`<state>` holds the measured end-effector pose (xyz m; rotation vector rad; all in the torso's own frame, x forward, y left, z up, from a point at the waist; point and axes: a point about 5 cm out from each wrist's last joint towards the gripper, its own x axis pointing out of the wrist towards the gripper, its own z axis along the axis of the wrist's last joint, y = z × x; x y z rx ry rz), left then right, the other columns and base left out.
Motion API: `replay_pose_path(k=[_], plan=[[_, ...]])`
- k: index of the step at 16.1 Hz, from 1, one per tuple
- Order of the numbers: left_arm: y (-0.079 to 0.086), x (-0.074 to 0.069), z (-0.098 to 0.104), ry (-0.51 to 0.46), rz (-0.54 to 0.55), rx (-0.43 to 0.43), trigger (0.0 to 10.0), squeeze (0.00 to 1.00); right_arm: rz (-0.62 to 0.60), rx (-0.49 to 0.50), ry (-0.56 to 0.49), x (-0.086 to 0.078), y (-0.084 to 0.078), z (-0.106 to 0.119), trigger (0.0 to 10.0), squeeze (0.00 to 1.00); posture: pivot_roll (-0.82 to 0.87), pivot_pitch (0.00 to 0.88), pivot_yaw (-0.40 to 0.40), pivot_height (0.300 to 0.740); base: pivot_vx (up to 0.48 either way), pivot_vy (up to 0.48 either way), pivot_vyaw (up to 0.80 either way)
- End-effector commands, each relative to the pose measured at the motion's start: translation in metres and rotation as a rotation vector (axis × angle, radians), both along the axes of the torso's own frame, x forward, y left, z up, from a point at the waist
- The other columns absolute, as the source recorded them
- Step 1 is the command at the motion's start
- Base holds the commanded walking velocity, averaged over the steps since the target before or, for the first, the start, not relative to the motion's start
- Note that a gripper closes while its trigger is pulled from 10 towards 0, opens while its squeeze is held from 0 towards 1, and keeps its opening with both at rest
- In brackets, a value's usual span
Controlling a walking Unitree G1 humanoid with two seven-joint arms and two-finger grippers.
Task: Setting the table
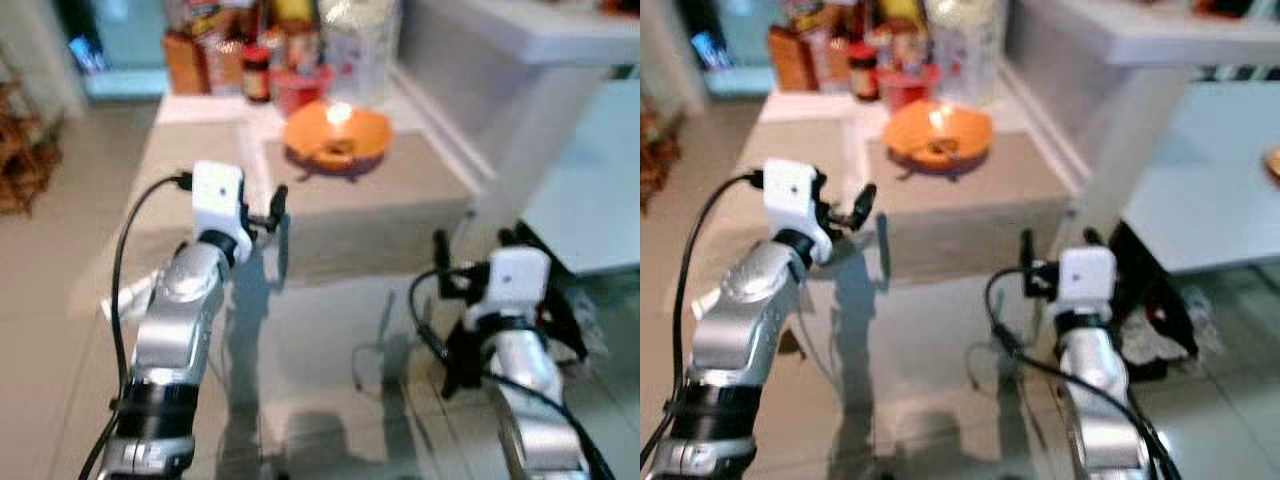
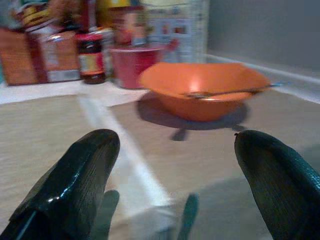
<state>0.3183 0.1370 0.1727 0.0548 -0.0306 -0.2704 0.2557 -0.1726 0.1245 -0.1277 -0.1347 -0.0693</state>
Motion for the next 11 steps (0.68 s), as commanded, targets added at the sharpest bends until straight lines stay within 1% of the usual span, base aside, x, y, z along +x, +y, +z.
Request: replay_pose_path(k=[1,8,10,11], plan=[[-0.006,0.003,0.008,-0.029,-0.031,0.006,10.0,0.0,-0.015,0.004,-0.004,0.001,-0.003,0.002,10.0,0.0,-0.04,0.0,0.02,0.74,0.0,0.0,0.0],[-0.009,0.003,0.009,-0.054,-0.043,0.009,10.0,0.0,-0.004,-0.007,-0.009,0.002,0.0,0.001,10.0,0.0,-0.04,0.0,0.019,0.74,0.0,0.0,0.0],[-0.007,0.004,0.011,-0.06,-0.029,-0.002,10.0,0.0,0.005,-0.025,-0.029,0.003,0.002,0.005,10.0,0.0,-0.04,0.0,0.018,0.74,0.0,0.0,0.0],[-0.007,0.004,0.014,-0.074,-0.029,-0.005,10.0,0.0,0.003,-0.056,-0.074,0.005,0.002,0.013,10.0,0.0,-0.04,0.0,0.018,0.74,0.45,0.0,0.0]])
